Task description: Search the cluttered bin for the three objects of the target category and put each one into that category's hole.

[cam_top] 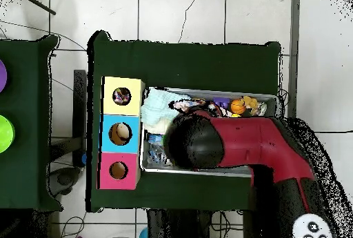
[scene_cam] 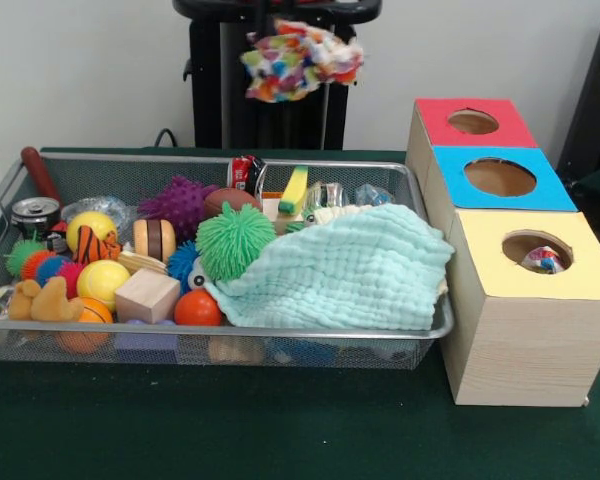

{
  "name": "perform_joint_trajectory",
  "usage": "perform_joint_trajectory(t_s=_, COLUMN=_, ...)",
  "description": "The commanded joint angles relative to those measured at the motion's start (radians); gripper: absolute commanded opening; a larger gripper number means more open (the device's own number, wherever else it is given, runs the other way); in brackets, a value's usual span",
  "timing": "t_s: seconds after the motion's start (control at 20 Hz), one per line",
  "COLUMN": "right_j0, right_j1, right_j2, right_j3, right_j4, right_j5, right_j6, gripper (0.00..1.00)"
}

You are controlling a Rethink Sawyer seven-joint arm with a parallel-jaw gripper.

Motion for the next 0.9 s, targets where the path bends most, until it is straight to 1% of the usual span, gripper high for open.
perform_joint_trajectory(t_s=0.05, right_j0=0.085, right_j1=0.027, right_j2=0.072, right_j3=0.02, right_j4=0.076, right_j5=0.078, right_j6=0.069, gripper=0.0)
perform_joint_trajectory(t_s=0.15, right_j0=0.115, right_j1=0.054, right_j2=0.06, right_j3=0.014, right_j4=0.076, right_j5=0.047, right_j6=0.098, gripper=0.0)
perform_joint_trajectory(t_s=0.3, right_j0=0.147, right_j1=0.096, right_j2=0.048, right_j3=0.011, right_j4=0.084, right_j5=-0.028, right_j6=0.134, gripper=0.0)
perform_joint_trajectory(t_s=0.45, right_j0=0.165, right_j1=0.136, right_j2=0.055, right_j3=0.01, right_j4=0.117, right_j5=-0.093, right_j6=0.157, gripper=0.0)
perform_joint_trajectory(t_s=0.55, right_j0=0.192, right_j1=0.17, right_j2=0.04, right_j3=-0.005, right_j4=0.117, right_j5=-0.13, right_j6=0.177, gripper=0.0)
perform_joint_trajectory(t_s=0.65, right_j0=0.216, right_j1=0.192, right_j2=0.024, right_j3=-0.015, right_j4=0.109, right_j5=-0.189, right_j6=0.198, gripper=0.0)
perform_joint_trajectory(t_s=0.75, right_j0=0.229, right_j1=0.212, right_j2=0.02, right_j3=-0.018, right_j4=0.109, right_j5=-0.265, right_j6=0.212, gripper=0.0)
perform_joint_trajectory(t_s=0.85, right_j0=0.23, right_j1=0.224, right_j2=0.03, right_j3=-0.008, right_j4=0.115, right_j5=-0.324, right_j6=0.211, gripper=0.0)
perform_joint_trajectory(t_s=0.9, right_j0=0.233, right_j1=0.23, right_j2=0.03, right_j3=-0.007, right_j4=0.115, right_j5=-0.338, right_j6=0.209, gripper=0.0)
